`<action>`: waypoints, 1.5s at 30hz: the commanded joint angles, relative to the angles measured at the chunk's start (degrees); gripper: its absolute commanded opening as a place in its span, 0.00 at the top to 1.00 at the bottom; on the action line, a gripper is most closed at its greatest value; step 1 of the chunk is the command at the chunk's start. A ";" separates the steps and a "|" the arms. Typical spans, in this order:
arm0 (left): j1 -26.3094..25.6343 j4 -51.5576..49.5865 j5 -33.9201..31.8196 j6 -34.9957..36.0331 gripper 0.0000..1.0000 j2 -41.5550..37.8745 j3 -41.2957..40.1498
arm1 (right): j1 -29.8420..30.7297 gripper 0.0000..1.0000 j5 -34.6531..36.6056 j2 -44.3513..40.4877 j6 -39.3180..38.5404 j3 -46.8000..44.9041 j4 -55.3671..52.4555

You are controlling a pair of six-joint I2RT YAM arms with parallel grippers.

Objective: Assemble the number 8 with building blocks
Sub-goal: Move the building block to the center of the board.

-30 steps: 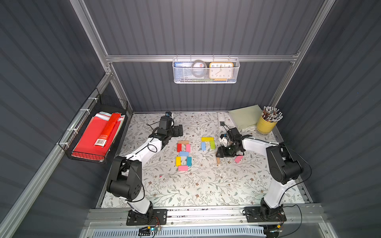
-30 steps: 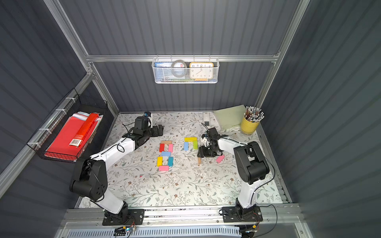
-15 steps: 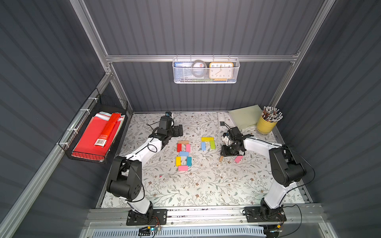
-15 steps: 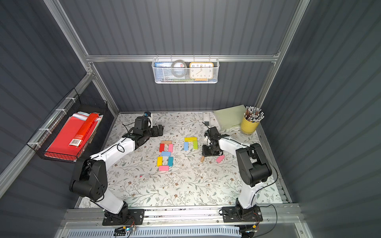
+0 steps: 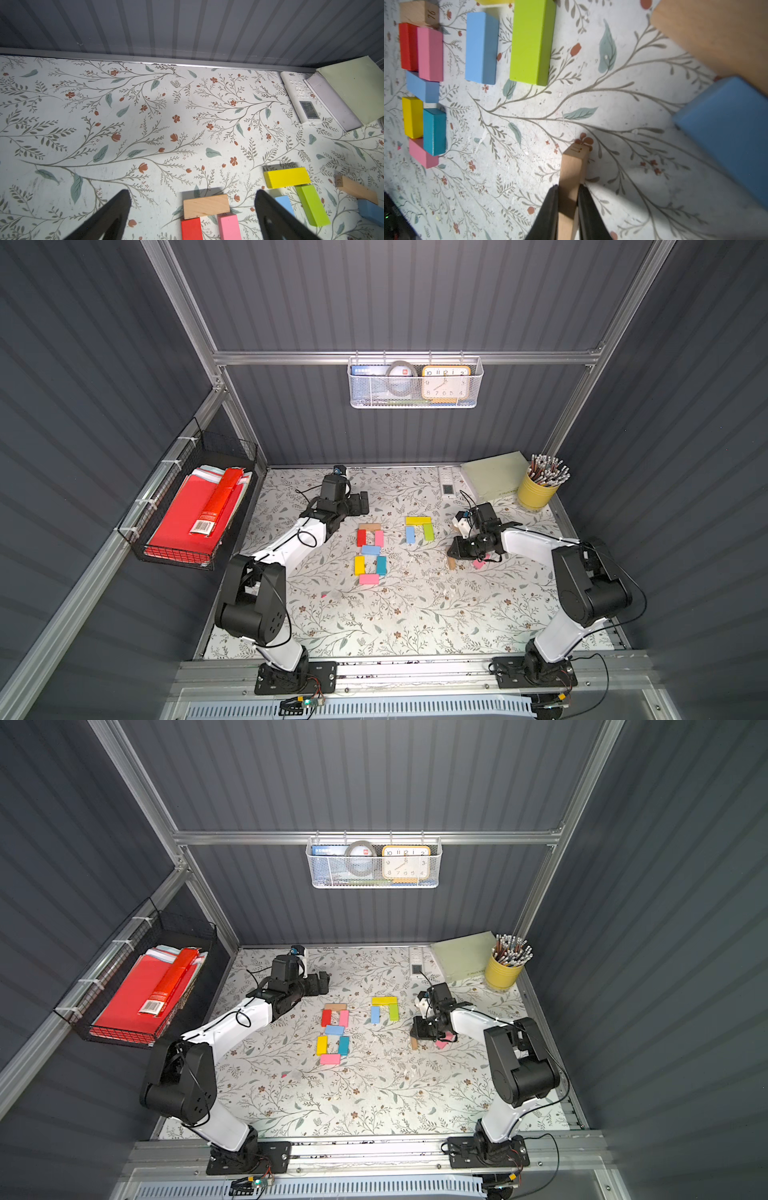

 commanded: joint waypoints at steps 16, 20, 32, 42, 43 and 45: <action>-0.14 -0.22 1.05 1.10 0.03 -0.35 -0.39 | -7.45 0.68 -1.94 3.46 1.24 -5.29 -3.33; -0.14 -0.25 1.08 1.21 0.03 -0.28 -0.43 | -7.94 0.66 -3.75 1.01 1.95 -6.41 -0.93; -0.14 -0.26 1.32 1.19 0.03 -0.38 -0.39 | -6.29 0.90 -10.96 1.63 4.45 -2.60 0.48; -0.14 -0.30 1.41 1.20 0.03 -0.49 -0.39 | -4.57 0.90 -22.80 8.49 6.69 -1.18 5.95; -0.14 -0.30 1.34 1.21 0.03 -0.51 -0.39 | -4.69 0.89 -22.52 9.30 6.50 -1.03 5.60; -0.14 -0.26 1.39 1.21 0.03 -0.55 -0.39 | -4.80 0.87 -19.98 10.53 5.40 -0.61 4.17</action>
